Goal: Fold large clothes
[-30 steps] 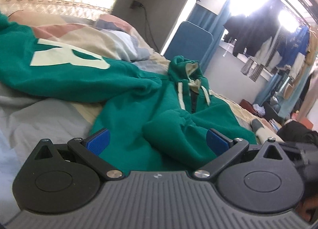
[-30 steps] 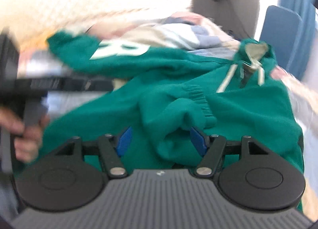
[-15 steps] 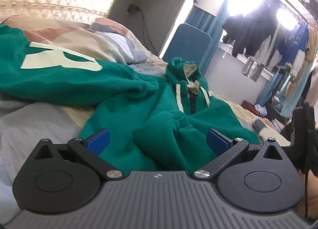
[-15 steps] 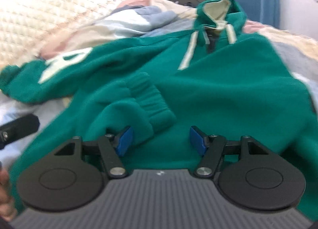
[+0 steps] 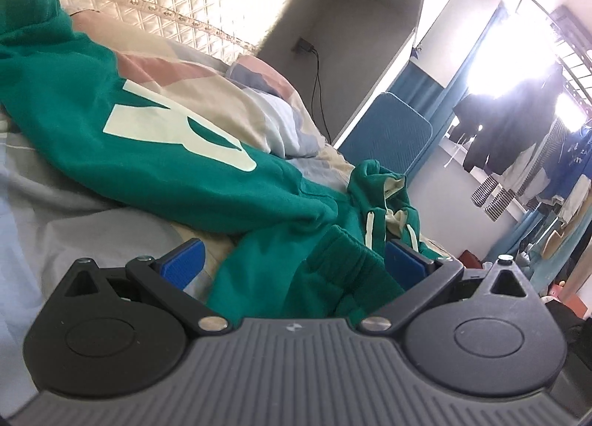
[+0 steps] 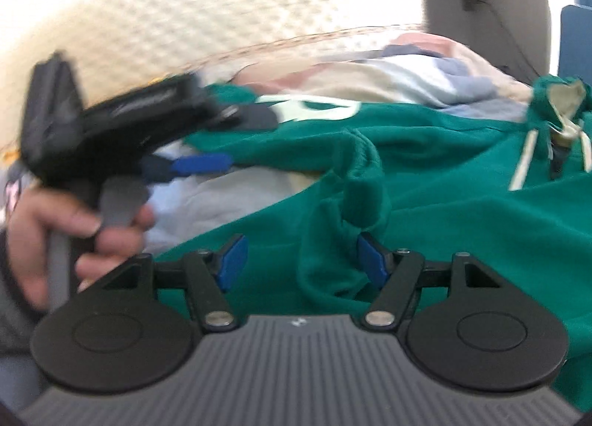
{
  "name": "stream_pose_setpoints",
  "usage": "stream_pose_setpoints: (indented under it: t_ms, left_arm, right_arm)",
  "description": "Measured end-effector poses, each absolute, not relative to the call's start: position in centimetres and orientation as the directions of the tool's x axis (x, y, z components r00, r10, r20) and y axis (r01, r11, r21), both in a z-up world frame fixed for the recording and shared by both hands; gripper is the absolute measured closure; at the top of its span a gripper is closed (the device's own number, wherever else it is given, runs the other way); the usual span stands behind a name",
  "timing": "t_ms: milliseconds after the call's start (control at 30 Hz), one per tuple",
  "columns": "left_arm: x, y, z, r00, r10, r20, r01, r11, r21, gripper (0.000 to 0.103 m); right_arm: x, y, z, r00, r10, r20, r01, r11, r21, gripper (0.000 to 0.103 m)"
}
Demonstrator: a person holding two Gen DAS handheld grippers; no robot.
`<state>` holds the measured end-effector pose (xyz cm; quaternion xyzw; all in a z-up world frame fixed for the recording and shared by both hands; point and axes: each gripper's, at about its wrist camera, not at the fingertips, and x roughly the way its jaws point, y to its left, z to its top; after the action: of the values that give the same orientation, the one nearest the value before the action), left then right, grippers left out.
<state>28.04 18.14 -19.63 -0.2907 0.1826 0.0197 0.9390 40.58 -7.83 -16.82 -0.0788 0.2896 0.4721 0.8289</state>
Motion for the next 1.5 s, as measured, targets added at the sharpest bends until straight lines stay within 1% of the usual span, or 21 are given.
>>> stream_pose_setpoints:
  t_ms: [133, 267, 367, 433, 533, 600, 667, 700, 733, 800, 833, 1000, 1133, 1267, 1367, 1433, 1467, 1500]
  left_arm:
    - [28.0, 17.8, -19.5, 0.931, -0.083, -0.356, -0.129, 0.836, -0.533, 0.0]
    - [28.1, 16.6, -19.4, 0.927, -0.098, -0.362, -0.103, 0.861, -0.498, 0.0]
    - [28.1, 15.9, -19.5, 0.925, -0.097, -0.367, -0.093, 0.879, -0.467, 0.0]
    - [28.1, 15.6, -19.5, 0.921, -0.096, -0.379, -0.095, 0.885, -0.456, 0.0]
    - [28.2, 15.4, -19.8, 0.913, -0.097, -0.397, -0.101, 0.887, -0.45, 0.0]
    - [28.3, 15.4, -20.0, 0.907, -0.103, -0.408, -0.103, 0.886, -0.452, 0.0]
    - [28.5, 15.2, -20.2, 0.901, -0.105, -0.422, -0.108, 0.886, -0.452, 0.0]
    - [28.6, 15.2, -20.3, 0.898, -0.108, -0.426, -0.108, 0.886, -0.452, 0.0]
    - [28.7, 15.1, -20.4, 0.896, -0.109, -0.431, -0.109, 0.886, -0.45, 0.0]
    - [28.8, 14.8, -20.6, 0.889, -0.109, -0.445, -0.111, 0.892, -0.439, 0.0]
    - [28.8, 14.7, -20.7, 0.887, -0.108, -0.448, -0.11, 0.895, -0.433, 0.0]
    - [28.7, 14.2, -20.8, 0.884, -0.102, -0.457, -0.107, 0.907, -0.408, 0.0]
    - [28.8, 14.1, -20.8, 0.881, -0.097, -0.463, -0.112, 0.908, -0.403, 0.0]
    - [28.9, 14.3, -20.8, 0.882, -0.092, -0.463, -0.12, 0.905, -0.409, 0.0]
    - [28.9, 14.3, -20.9, 0.88, -0.096, -0.465, -0.123, 0.9, -0.418, 0.0]
    - [28.9, 14.2, -20.9, 0.88, -0.098, -0.464, -0.12, 0.9, -0.418, 0.0]
    - [28.9, 14.2, -20.8, 0.881, -0.099, -0.463, -0.118, 0.901, -0.417, 0.0]
    - [28.8, 14.2, -20.8, 0.881, -0.101, -0.462, -0.115, 0.901, -0.418, 0.0]
  right_arm:
    - [38.9, -8.4, -16.5, 0.315, 0.756, -0.574, -0.856, 0.488, 0.172, 0.035]
    - [36.7, -8.4, -15.2, 0.282, 0.767, -0.577, -0.898, 0.422, 0.122, 0.037]
    - [36.4, -9.1, -14.5, 0.33, 0.737, -0.589, -0.871, 0.479, 0.112, 0.037]
    - [36.8, -10.2, -14.2, 0.354, 0.731, -0.583, -0.842, 0.52, 0.142, 0.037]
    - [39.1, -11.9, -14.5, 0.439, 0.664, -0.606, -0.732, 0.655, 0.187, 0.037]
    - [41.1, -13.5, -15.2, 0.483, 0.596, -0.641, -0.61, 0.755, 0.242, 0.037]
    - [43.4, -15.8, -16.4, 0.507, 0.535, -0.676, -0.431, 0.836, 0.338, 0.037]
    - [44.6, -17.4, -17.1, 0.515, 0.51, -0.688, -0.318, 0.86, 0.399, 0.036]
    - [45.3, -18.5, -17.8, 0.52, 0.504, -0.69, -0.245, 0.862, 0.444, 0.036]
    - [46.5, -20.5, -19.0, 0.522, 0.498, -0.693, -0.124, 0.848, 0.516, 0.037]
    - [46.8, -21.0, -19.5, 0.526, 0.499, -0.689, -0.09, 0.838, 0.538, 0.037]
    - [47.6, -22.5, -21.0, 0.513, 0.505, -0.694, 0.028, 0.798, 0.602, 0.038]
    - [46.8, -23.6, -20.6, 0.5, 0.482, -0.72, 0.079, 0.802, 0.592, 0.037]
    - [46.9, -24.9, -20.1, 0.525, 0.417, -0.742, 0.12, 0.827, 0.549, 0.037]
    - [48.0, -25.0, -21.2, 0.535, 0.455, -0.712, 0.128, 0.789, 0.6, 0.036]
    - [49.1, -24.1, -22.0, 0.522, 0.506, -0.686, 0.09, 0.767, 0.635, 0.036]
    - [49.5, -23.6, -22.2, 0.531, 0.509, -0.677, 0.076, 0.767, 0.637, 0.045]
    - [49.9, -23.3, -22.2, 0.539, 0.508, -0.672, 0.06, 0.773, 0.632, 0.06]
